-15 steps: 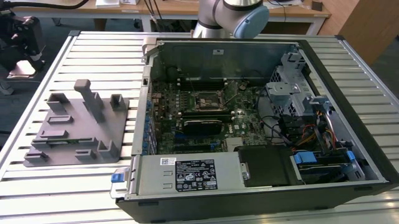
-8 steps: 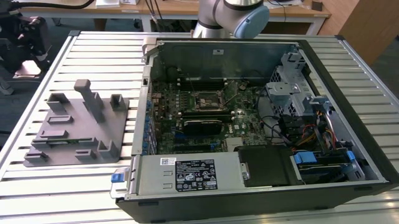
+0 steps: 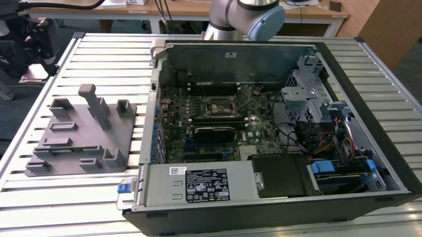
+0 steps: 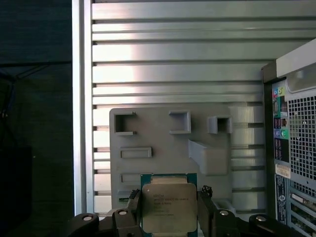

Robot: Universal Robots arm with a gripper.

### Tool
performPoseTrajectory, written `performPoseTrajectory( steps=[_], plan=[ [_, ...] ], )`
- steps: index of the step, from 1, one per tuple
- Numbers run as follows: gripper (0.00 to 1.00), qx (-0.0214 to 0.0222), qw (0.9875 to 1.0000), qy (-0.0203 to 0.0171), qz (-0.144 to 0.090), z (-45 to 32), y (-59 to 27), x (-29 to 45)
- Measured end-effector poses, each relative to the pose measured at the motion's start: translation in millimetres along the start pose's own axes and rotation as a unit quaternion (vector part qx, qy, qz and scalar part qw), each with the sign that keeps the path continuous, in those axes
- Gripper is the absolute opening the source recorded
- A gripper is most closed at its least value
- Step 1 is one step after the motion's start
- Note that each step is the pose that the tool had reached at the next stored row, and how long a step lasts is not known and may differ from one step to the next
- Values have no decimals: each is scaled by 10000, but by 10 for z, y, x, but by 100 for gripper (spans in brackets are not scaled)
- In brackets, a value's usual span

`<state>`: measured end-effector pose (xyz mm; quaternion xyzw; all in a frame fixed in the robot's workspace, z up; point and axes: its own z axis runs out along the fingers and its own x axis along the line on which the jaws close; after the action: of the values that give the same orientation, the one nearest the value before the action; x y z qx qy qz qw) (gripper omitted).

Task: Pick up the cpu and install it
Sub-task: 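Pick up the cpu and move it towards the insertion slot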

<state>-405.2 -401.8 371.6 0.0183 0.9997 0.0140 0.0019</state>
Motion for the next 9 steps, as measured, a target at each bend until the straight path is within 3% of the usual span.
performPoseTrajectory(
  steps=[9],
  plan=[
    [54, 0, 10000, 0, 0, 1, 3, -86]
  ],
)
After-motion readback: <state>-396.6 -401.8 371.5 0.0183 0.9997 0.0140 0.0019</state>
